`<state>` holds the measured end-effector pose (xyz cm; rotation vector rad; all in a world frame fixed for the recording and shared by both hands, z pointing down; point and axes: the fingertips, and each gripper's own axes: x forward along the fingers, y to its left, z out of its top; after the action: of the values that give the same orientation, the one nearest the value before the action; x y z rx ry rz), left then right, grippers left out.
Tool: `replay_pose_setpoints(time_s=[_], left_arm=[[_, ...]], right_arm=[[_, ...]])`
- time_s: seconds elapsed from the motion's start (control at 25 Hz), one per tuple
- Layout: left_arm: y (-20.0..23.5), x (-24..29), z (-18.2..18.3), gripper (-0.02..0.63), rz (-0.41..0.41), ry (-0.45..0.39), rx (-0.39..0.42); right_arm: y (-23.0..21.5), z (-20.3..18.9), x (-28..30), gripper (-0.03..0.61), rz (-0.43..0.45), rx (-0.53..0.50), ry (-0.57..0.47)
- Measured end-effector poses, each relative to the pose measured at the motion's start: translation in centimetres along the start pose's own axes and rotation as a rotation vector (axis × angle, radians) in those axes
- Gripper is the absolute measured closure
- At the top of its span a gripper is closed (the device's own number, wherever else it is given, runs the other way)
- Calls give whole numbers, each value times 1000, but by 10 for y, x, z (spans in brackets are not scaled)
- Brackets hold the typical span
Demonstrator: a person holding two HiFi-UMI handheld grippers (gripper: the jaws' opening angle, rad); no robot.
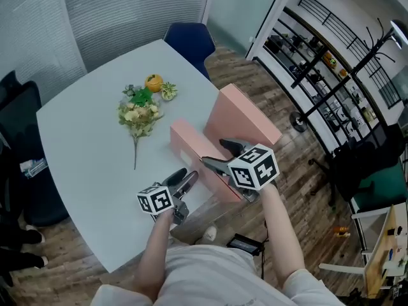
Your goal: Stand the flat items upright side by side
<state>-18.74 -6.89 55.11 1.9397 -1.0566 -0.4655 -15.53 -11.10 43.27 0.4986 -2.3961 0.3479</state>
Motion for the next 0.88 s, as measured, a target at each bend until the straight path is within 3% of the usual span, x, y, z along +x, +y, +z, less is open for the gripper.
replay_pose_setpoints(time_s=[0.56, 0.76, 0.88], left_arm=[[14, -2, 9, 342, -71, 38, -56], [11, 0, 8, 342, -100, 58, -63], [12, 0, 9, 342, -116, 62, -71]], right_arm=[[-1, -3, 62, 238, -71, 1, 203], [-12, -18, 74, 241, -190, -139, 302], [-13, -20, 76, 242, -206, -150, 307]])
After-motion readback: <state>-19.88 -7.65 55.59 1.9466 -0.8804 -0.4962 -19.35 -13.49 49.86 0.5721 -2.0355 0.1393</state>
